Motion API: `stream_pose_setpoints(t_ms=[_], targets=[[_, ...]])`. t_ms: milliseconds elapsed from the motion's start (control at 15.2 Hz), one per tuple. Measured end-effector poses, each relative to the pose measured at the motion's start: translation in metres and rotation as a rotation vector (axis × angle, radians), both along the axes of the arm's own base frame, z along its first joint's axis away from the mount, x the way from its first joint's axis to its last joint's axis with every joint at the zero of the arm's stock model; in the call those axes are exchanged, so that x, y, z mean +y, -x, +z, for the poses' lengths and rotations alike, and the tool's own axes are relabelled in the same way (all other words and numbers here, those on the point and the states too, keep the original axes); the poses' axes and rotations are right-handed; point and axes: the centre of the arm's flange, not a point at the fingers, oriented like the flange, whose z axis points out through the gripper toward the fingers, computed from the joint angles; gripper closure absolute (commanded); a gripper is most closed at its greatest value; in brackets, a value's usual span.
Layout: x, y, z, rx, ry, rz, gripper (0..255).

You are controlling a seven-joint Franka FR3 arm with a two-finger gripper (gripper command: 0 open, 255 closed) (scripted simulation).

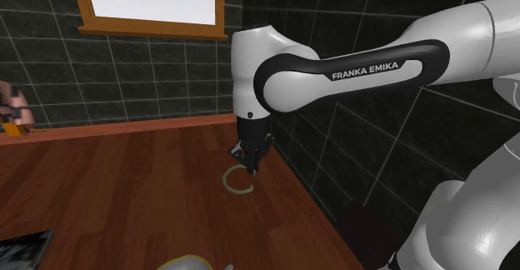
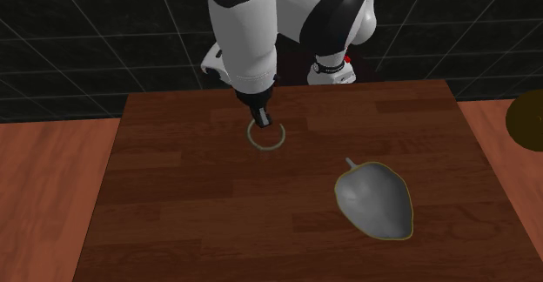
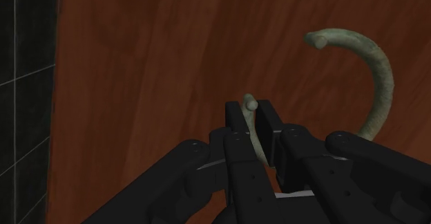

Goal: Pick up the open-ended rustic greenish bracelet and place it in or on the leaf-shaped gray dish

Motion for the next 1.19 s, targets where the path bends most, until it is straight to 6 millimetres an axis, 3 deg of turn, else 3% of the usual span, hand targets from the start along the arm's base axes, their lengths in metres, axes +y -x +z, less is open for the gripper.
stream_pose_setpoints(t_ms=[726,858,1188], targets=[[0.000,0.001,0.058,0.000,0.000,0.000,255],[0.013,0.010,0.060,0.000,0.000,0.000,255],[0.066,0.043,0.067,0.000,0.000,0.001,255]])
